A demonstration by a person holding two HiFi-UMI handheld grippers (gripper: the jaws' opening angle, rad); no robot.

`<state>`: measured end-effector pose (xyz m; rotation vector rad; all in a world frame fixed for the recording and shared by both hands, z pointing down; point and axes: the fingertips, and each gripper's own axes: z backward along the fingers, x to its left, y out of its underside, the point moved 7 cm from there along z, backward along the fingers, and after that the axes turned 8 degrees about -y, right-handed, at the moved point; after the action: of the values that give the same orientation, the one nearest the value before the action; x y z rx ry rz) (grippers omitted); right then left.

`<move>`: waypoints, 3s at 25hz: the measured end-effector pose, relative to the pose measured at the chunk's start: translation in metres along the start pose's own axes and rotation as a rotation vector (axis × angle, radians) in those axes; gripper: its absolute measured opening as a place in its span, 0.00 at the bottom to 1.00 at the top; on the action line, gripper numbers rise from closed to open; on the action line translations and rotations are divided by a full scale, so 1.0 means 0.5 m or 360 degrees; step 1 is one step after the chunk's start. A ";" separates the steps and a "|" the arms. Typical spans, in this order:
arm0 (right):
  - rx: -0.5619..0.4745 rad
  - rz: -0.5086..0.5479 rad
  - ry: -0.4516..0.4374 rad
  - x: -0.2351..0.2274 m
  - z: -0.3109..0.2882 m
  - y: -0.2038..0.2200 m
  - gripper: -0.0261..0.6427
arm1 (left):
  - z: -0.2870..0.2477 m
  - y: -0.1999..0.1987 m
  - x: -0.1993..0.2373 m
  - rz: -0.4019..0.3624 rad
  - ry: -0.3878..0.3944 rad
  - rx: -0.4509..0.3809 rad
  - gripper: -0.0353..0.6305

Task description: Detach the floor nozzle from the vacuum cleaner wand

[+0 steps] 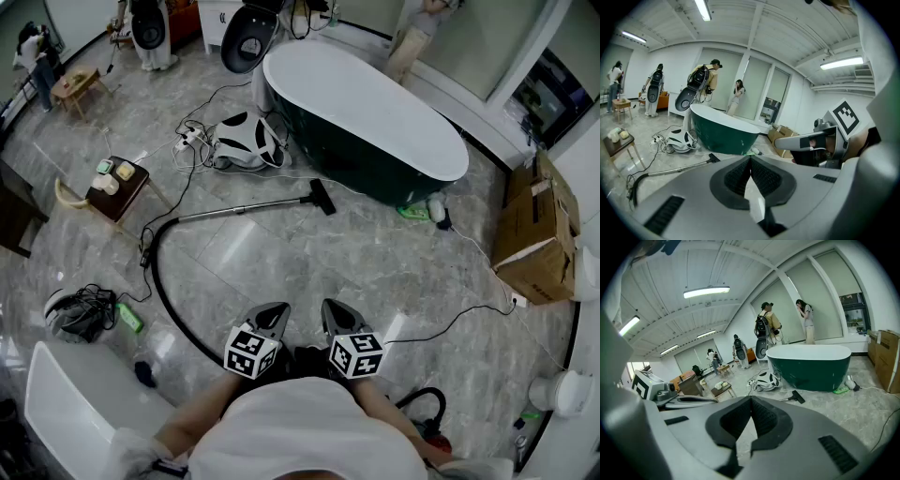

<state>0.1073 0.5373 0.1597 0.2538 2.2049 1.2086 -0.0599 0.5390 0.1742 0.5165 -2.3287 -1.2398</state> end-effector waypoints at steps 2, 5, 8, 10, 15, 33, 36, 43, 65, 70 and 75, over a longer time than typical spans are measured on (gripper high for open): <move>-0.0001 0.0000 -0.0003 0.005 -0.003 0.004 0.06 | 0.004 0.001 0.008 0.0001 -0.0010 -0.0005 0.06; -0.0007 -0.0017 0.0010 0.008 -0.008 0.006 0.06 | 0.008 -0.002 0.019 -0.0005 -0.0018 -0.0015 0.06; -0.0013 -0.0036 0.0029 0.015 -0.013 0.005 0.06 | 0.019 -0.003 0.023 -0.0016 -0.0006 -0.0020 0.06; -0.0026 -0.0035 0.0034 0.025 -0.017 0.004 0.06 | 0.029 -0.001 0.031 -0.0016 0.0001 -0.0023 0.06; -0.0107 -0.0107 0.0051 0.050 -0.030 0.020 0.06 | 0.049 0.016 0.067 0.0032 -0.0003 -0.0025 0.06; -0.0110 -0.0255 0.0059 -0.024 -0.130 -0.010 0.06 | -0.035 -0.019 0.160 0.0081 -0.0033 0.0019 0.06; -0.0143 -0.0242 0.0048 -0.067 -0.173 -0.064 0.06 | -0.084 -0.060 0.181 0.0065 -0.0026 0.0006 0.06; -0.0167 -0.0250 0.0017 -0.153 -0.261 -0.154 0.06 | -0.197 -0.148 0.217 0.0021 -0.0016 -0.0047 0.06; -0.0231 -0.0259 0.0073 -0.275 -0.300 -0.215 0.06 | -0.351 -0.238 0.219 -0.0039 0.0109 -0.0060 0.06; -0.0201 -0.0276 0.0087 -0.274 -0.323 -0.208 0.06 | -0.354 -0.224 0.246 0.0008 0.0123 -0.0034 0.06; -0.0191 -0.0301 0.0120 -0.281 -0.358 -0.225 0.06 | -0.381 -0.245 0.298 0.0066 0.0131 -0.0044 0.06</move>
<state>0.1269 0.2872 0.1983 -0.0492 2.1552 1.2562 -0.0652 0.2688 0.1966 0.4978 -2.2397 -1.2069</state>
